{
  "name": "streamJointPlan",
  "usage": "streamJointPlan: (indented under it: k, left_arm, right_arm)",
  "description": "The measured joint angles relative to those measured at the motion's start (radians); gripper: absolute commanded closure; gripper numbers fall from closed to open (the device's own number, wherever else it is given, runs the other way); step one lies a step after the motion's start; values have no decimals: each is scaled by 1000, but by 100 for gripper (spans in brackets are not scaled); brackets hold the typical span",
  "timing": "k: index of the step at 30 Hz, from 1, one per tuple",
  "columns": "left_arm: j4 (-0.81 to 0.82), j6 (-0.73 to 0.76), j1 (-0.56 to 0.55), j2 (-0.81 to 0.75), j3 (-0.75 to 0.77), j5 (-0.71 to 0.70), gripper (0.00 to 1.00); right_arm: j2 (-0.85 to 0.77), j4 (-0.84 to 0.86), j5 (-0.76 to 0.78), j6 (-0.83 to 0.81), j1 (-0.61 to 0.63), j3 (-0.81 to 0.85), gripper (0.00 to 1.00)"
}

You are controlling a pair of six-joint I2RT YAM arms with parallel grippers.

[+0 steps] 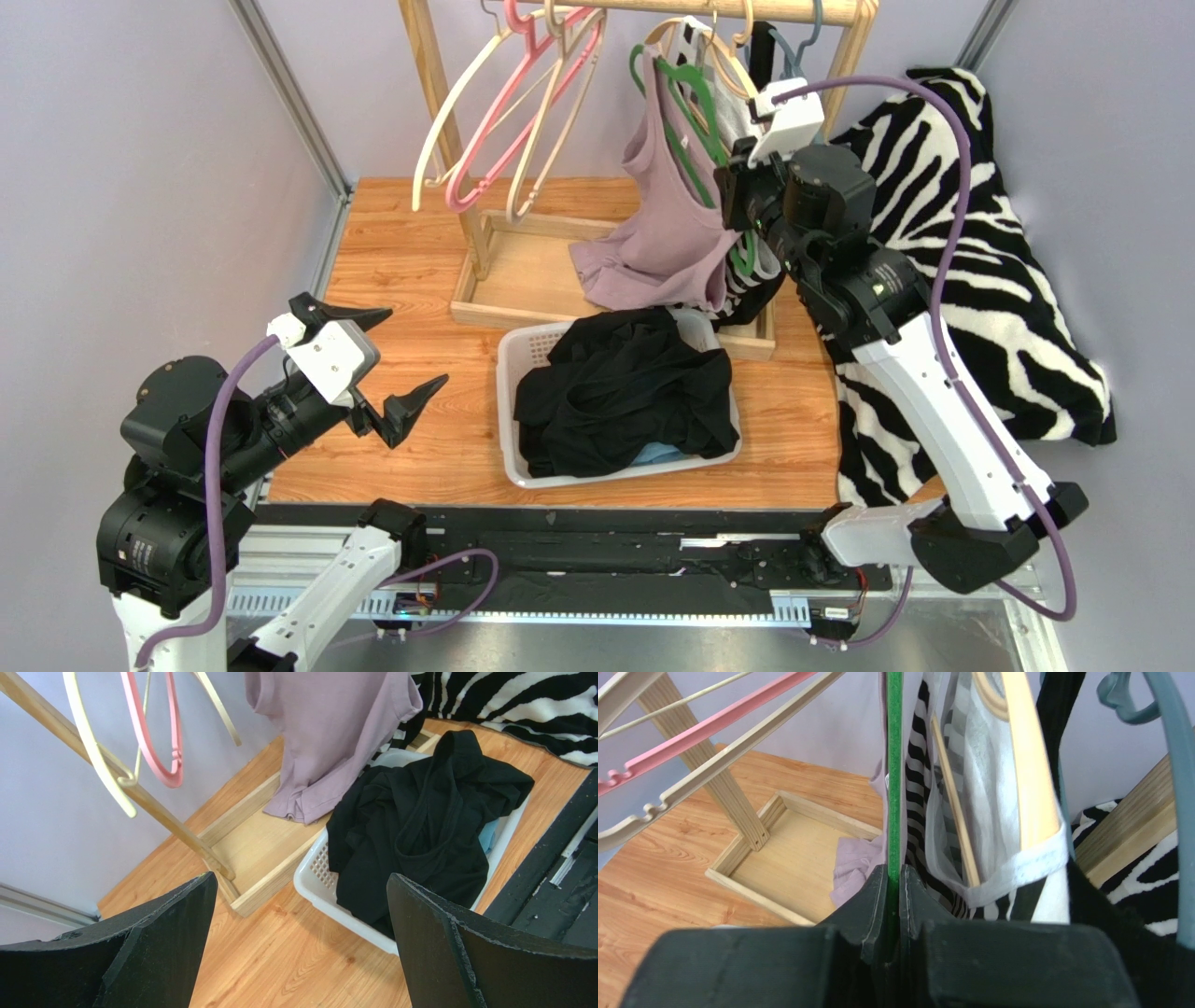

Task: Remove the tank top from the hanger
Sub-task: Pick up the hanger from the clothesline.

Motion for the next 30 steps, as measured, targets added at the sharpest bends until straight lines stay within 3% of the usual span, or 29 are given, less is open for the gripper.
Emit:
streamJointPlan:
  k: [8, 16, 22, 30]
  left_arm:
    - [0, 0, 0, 0, -2, 1, 1]
    - [0, -2, 0, 0, -2, 16, 1]
    - [0, -6, 5, 0, 0, 26, 1]
    - [-8, -6, 8, 0, 31, 50, 1]
  right_arm:
    - [-135, -61, -87, 16, 41, -35, 100]
    - [-277, -125, -318, 46, 47, 192, 100]
    - [-378, -110, -532, 82, 48, 263, 100]
    - [-344, -162, -671, 71, 48, 251, 100]
